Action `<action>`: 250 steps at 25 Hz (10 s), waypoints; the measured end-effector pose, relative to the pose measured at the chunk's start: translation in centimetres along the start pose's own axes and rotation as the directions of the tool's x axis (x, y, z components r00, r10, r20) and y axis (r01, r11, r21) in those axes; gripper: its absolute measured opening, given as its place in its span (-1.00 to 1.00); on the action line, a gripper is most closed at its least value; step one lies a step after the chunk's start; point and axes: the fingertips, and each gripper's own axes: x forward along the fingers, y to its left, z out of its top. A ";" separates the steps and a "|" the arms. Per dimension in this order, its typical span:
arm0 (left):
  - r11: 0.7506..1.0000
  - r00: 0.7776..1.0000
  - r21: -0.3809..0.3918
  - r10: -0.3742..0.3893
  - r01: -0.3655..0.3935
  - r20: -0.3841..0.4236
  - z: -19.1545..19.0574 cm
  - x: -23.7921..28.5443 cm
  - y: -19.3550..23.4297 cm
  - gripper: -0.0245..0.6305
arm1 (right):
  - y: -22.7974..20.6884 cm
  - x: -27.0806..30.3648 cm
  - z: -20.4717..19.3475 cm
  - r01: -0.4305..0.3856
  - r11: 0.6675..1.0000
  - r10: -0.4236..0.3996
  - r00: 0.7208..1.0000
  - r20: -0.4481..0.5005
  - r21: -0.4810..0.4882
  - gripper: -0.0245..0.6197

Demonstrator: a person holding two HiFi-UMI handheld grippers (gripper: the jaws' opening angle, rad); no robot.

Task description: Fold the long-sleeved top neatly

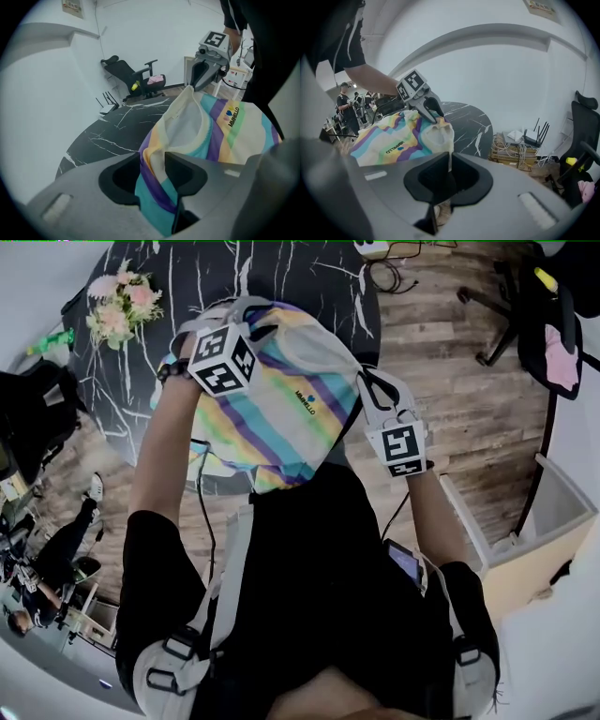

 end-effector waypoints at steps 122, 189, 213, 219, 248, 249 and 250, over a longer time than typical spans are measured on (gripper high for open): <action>0.645 0.768 -0.562 0.640 -0.518 0.028 -8.0 -40.1 -17.8 -0.86 | 21.0 -7.9 21.6 0.047 0.881 0.095 0.957 0.274 -0.471 -0.91; 0.584 0.782 -0.744 0.608 -0.326 0.135 -14.9 -38.3 -20.9 -0.85 | 24.2 -4.2 13.9 -0.192 0.829 0.264 0.962 0.065 -0.524 -0.89; 0.470 0.571 -0.680 0.816 -0.562 0.092 2.7 -45.6 -38.1 -0.85 | 27.3 -30.0 6.9 0.260 0.779 0.051 0.880 0.472 -0.570 -0.88; 0.447 0.520 -0.654 0.849 -0.610 0.095 6.7 -48.6 -42.1 -0.85 | 28.1 -35.7 7.0 0.339 0.770 0.017 0.836 0.548 -0.541 -0.88; 0.537 0.650 -0.619 0.758 -0.573 0.055 -4.9 -44.0 -20.3 -0.85 | 18.7 -14.9 18.4 0.342 0.761 -0.113 0.907 0.405 -0.552 -0.88; 0.543 0.657 -0.619 0.752 -0.567 0.057 -5.5 -43.7 -19.3 -0.85 | 18.3 -13.9 19.0 0.343 0.761 -0.123 0.909 0.397 -0.551 -0.88; 0.548 0.663 -0.621 0.746 -0.560 0.060 -6.2 -43.4 -18.3 -0.85 | 18.1 -13.0 19.6 0.346 0.759 -0.130 0.911 0.392 -0.552 -0.88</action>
